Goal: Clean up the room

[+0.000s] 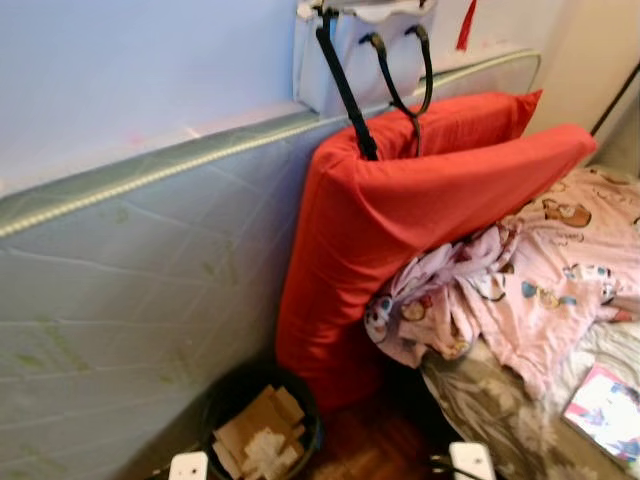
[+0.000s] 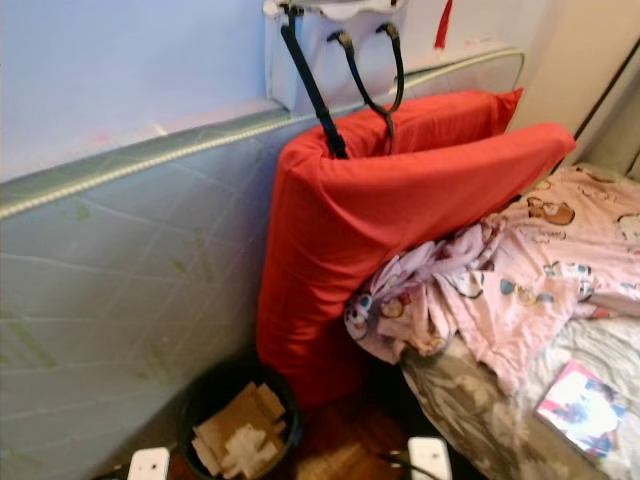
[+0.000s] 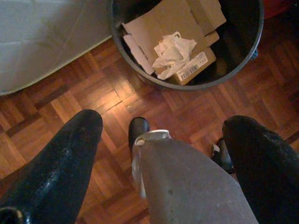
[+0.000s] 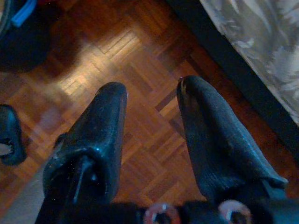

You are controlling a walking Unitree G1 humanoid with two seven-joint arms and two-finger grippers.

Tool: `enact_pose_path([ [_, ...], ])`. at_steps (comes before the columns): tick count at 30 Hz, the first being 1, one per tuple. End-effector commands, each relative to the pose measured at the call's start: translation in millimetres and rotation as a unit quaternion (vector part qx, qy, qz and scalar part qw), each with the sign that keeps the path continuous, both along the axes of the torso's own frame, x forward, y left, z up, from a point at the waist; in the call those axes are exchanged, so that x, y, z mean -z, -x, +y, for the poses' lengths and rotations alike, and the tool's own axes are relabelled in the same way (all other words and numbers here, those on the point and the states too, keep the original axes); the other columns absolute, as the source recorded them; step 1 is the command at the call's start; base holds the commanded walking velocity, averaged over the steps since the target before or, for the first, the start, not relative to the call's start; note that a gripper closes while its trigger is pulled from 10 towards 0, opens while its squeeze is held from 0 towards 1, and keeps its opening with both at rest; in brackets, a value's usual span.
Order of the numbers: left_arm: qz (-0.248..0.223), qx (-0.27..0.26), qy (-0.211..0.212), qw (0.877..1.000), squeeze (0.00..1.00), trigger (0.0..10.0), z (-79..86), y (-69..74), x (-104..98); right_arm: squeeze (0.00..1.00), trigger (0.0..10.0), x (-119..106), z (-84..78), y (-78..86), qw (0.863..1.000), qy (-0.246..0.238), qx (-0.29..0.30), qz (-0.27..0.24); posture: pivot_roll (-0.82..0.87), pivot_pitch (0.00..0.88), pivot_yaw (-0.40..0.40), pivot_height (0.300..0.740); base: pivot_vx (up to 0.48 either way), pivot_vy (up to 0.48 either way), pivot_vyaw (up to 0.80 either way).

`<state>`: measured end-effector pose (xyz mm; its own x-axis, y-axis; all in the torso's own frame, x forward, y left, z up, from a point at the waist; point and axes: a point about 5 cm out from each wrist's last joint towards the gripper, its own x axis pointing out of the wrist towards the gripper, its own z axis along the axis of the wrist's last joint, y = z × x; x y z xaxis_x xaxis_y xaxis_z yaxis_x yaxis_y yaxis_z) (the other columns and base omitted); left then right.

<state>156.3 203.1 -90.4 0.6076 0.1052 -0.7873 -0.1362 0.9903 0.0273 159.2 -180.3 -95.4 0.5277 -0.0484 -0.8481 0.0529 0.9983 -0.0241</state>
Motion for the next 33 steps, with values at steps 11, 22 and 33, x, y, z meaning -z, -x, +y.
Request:
enact_pose_path([
  [11,0.027,0.071,-0.001,0.997,0.0,10.0,-16.4,-30.8,-8.0,0.0,10.0,-17.6,-5.6,-39.1,0.998,-0.042,0.034,-0.026,-0.02,0.0,-0.065,0.74,0.0,-0.275,0.0],
  [22,0.031,0.076,-0.012,0.997,0.0,10.0,-11.2,-29.3,-7.9,0.0,10.0,-16.9,0.8,-38.5,0.997,-0.055,0.044,-0.035,-0.02,0.0,-0.034,0.74,0.0,0.0,0.0],
  [33,0.021,0.06,-0.001,0.998,0.0,10.0,-13.6,-31.8,-8.9,0.0,10.0,-17.9,-2.5,-40.5,0.999,-0.042,0.021,-0.024,-0.02,0.0,-0.062,0.74,0.0,0.0,-0.48],
])
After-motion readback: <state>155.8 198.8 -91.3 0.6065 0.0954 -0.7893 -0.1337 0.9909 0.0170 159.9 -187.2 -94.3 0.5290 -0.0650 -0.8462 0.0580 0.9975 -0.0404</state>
